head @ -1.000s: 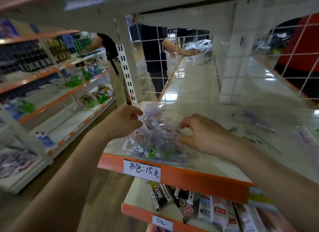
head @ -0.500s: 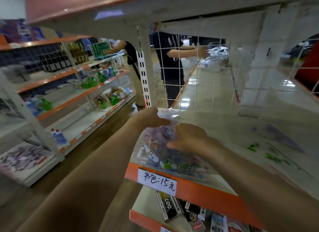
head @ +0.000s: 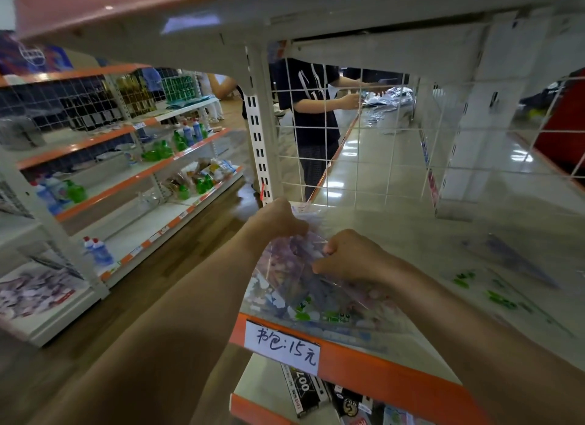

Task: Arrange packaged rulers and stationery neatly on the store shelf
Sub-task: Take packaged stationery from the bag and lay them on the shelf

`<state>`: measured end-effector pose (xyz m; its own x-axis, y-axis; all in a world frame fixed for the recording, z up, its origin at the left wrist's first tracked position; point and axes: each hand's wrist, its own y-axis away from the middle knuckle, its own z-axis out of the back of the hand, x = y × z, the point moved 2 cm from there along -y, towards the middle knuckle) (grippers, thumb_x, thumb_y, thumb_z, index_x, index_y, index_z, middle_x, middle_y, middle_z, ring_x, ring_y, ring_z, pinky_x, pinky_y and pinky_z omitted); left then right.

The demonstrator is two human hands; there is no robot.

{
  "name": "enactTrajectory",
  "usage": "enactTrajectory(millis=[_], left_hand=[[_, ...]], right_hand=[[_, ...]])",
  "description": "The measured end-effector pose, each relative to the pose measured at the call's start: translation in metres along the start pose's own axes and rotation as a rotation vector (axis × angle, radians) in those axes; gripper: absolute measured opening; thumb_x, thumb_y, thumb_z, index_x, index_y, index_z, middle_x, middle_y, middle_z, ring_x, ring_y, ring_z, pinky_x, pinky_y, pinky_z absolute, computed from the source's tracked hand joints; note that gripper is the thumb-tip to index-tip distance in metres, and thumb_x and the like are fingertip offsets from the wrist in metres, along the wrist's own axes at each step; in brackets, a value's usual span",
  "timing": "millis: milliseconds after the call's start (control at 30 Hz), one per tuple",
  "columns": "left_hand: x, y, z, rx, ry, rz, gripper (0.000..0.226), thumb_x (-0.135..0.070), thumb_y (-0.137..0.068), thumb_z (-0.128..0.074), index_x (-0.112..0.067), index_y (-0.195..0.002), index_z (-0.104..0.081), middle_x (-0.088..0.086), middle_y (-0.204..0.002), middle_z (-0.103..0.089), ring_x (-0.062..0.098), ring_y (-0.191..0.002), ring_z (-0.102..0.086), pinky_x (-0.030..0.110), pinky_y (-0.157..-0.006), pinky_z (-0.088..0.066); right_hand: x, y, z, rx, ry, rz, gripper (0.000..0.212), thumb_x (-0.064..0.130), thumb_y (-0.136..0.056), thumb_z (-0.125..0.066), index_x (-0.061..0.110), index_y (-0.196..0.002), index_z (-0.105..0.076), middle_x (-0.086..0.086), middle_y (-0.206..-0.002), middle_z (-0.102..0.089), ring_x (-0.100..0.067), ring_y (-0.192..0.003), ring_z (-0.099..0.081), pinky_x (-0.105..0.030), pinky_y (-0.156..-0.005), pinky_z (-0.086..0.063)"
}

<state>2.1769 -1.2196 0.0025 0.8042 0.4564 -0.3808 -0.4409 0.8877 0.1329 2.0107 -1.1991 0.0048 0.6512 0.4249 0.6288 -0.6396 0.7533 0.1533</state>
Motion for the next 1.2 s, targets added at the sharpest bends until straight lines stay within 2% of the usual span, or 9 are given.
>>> enactTrajectory(millis=[67, 233, 433, 567, 667, 767, 967, 1100, 1200], left_hand=[[-0.003, 0.001, 0.003, -0.024, -0.101, -0.03, 0.03, -0.036, -0.083, -0.065, -0.009, -0.081, -0.053, 0.005, -0.08, -0.054, 0.019, -0.071, -0.051, 0.026, -0.055, -0.037], [-0.012, 0.014, 0.006, -0.082, -0.338, -0.135, 0.027, -0.036, -0.093, -0.053, -0.01, -0.084, -0.05, 0.007, -0.083, -0.051, 0.025, -0.078, -0.051, 0.03, -0.066, -0.039], [-0.006, 0.021, 0.018, -0.227, -0.283, -0.203, 0.018, -0.009, -0.093, -0.042, -0.004, -0.099, -0.058, 0.017, -0.101, -0.063, 0.029, -0.083, -0.06, 0.032, -0.065, -0.044], [0.001, 0.023, 0.028, -0.301, -0.18, -0.222, 0.02, -0.011, -0.093, -0.042, -0.005, -0.097, -0.06, 0.018, -0.101, -0.065, 0.026, -0.08, -0.057, 0.032, -0.067, -0.044], [0.008, 0.025, 0.036, -0.297, 0.208, -0.183, 0.016, -0.011, -0.094, -0.046, -0.008, -0.092, -0.062, 0.016, -0.097, -0.067, 0.029, -0.081, -0.067, 0.037, -0.069, -0.057], [0.013, 0.035, 0.041, -0.213, 0.603, -0.118, 0.019, -0.009, -0.097, -0.045, -0.012, -0.083, -0.059, 0.01, -0.079, -0.067, 0.022, -0.066, -0.069, 0.033, -0.057, -0.059], [0.027, 0.053, 0.028, 0.07, 1.233, 0.064, 0.018, -0.006, -0.098, -0.041, 0.005, -0.108, -0.052, 0.019, -0.085, -0.07, 0.03, -0.075, -0.072, 0.036, -0.058, -0.057], [0.007, 0.076, 0.005, 0.228, 1.556, 0.129, 0.018, -0.003, -0.096, -0.039, 0.003, -0.107, -0.052, 0.021, -0.087, -0.068, 0.029, -0.071, -0.071, 0.038, -0.059, -0.06], [-0.01, 0.086, -0.007, 0.368, 1.738, 0.108, 0.03, -0.008, -0.094, -0.04, 0.005, -0.117, -0.055, 0.023, -0.1, -0.067, 0.03, -0.079, -0.071, 0.039, -0.066, -0.06]], right_hand=[[-0.001, -0.001, 0.001, -0.02, -0.099, -0.016, 0.035, 0.022, -0.082, -0.063, 0.016, -0.054, -0.041, 0.002, -0.049, -0.035, -0.014, -0.049, -0.036, -0.026, -0.054, -0.029], [-0.003, 0.003, 0.012, -0.004, -0.235, -0.072, 0.034, 0.02, -0.085, -0.061, 0.015, -0.054, -0.048, 0.004, -0.047, -0.037, -0.011, -0.042, -0.034, -0.021, -0.047, -0.027], [-0.022, 0.018, 0.03, 0.004, -0.386, -0.117, 0.018, 0.013, -0.085, -0.058, 0.012, -0.069, -0.051, -0.003, -0.059, -0.038, -0.014, -0.048, -0.03, -0.021, -0.048, -0.026], [-0.031, 0.027, 0.038, -0.031, -0.4, -0.133, 0.008, 0.014, -0.087, -0.059, 0.008, -0.082, -0.061, -0.001, -0.058, -0.044, -0.012, -0.048, -0.037, -0.02, -0.049, -0.031], [-0.036, 0.029, 0.039, -0.061, -0.416, -0.153, 0.009, 0.016, -0.087, -0.061, 0.008, -0.083, -0.062, -0.001, -0.061, -0.048, -0.012, -0.051, -0.042, -0.021, -0.052, -0.036], [-0.038, 0.031, 0.04, -0.119, -0.47, -0.162, 0.013, 0.016, -0.089, -0.059, 0.006, -0.086, -0.067, -0.002, -0.065, -0.058, -0.011, -0.055, -0.05, -0.023, -0.055, -0.041], [-0.029, 0.037, 0.037, -0.221, -0.608, -0.03, 0.017, 0.016, -0.096, -0.052, 0.006, -0.1, -0.065, -0.003, -0.066, -0.066, -0.009, -0.05, -0.057, -0.021, -0.052, -0.045], [-0.024, 0.047, 0.03, -0.255, -0.471, 0.15, 0.031, 0.011, -0.098, -0.043, 0.031, -0.119, -0.055, 0.003, -0.066, -0.052, -0.009, -0.054, -0.047, -0.023, -0.054, -0.039], [-0.033, 0.057, 0.031, -0.282, -0.262, 0.2, 0.037, 0.028, -0.096, -0.049, 0.024, -0.133, -0.051, 0.001, -0.08, -0.057, -0.011, -0.072, -0.054, -0.025, -0.067, -0.043]])
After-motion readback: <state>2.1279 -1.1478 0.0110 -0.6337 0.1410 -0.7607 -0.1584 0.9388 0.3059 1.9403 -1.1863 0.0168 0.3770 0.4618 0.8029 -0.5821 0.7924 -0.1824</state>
